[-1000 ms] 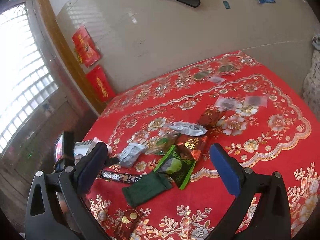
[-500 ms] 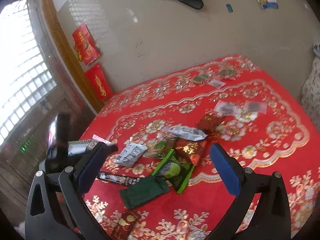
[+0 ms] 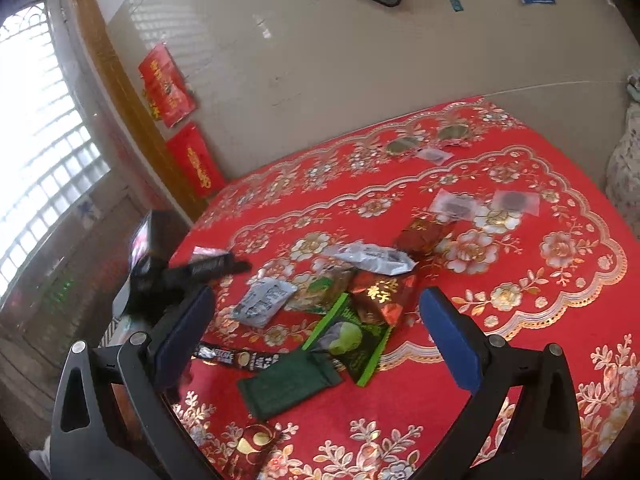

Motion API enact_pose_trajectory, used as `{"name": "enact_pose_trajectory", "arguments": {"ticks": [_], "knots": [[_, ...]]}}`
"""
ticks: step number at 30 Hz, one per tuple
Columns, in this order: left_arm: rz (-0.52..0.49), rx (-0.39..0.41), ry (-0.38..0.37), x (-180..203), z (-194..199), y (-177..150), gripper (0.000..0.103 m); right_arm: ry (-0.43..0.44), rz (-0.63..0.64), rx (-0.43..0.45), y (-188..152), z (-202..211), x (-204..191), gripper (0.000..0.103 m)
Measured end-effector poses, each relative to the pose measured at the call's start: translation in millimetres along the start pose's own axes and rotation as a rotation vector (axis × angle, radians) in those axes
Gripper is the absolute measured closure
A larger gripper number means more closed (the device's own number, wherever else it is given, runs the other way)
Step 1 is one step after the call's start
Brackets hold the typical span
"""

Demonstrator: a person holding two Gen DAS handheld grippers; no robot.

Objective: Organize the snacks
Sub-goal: 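Reach the left tool back to the nut bag at the tray rim and grasp it, then grasp the white printed snack packet with the right tool while the left lifts the nut bag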

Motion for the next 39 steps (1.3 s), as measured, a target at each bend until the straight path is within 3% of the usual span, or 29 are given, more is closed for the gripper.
{"name": "enact_pose_trajectory", "arguments": {"ticks": [5,7,9,14,21,30,39], "knots": [[-0.074,-0.035,-0.092,42.2,-14.2,5.5,0.000,-0.010,0.011,-0.015,1.5,-5.9,-2.7,0.000],[-0.098,-0.040,-0.086,42.7,-1.6,2.3,0.000,0.001,0.012,-0.025,2.4,-10.0,-7.6,0.000],[-0.105,-0.037,-0.033,27.8,14.9,3.6,0.000,0.026,0.016,-0.021,3.3,-12.0,-13.5,0.000],[-0.106,-0.004,0.010,-16.2,36.5,34.6,0.000,0.059,-0.002,-0.035,-1.6,-24.5,-23.1,0.000],[-0.090,-0.108,0.014,-51.5,3.7,45.7,0.000,0.048,-0.004,-0.117,-17.7,-44.2,-32.8,0.000],[-0.134,-0.153,0.008,-54.1,-15.9,41.8,0.000,0.102,-0.079,-0.214,-17.2,-76.8,-65.0,0.000],[-0.140,-0.169,0.023,-72.6,-30.3,43.8,0.000,0.106,-0.011,-0.297,-29.3,-104.8,-102.4,0.000]]}}
Point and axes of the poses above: each gripper's, at about its wrist camera, not at the fingertips, and z roughly against the way its jaws point, x to its right, y to its top, the point moved 9 cm from there along -z, roughly the way its jaws point, and after that the axes turned 14 degrees about x, right-handed, at the moved point
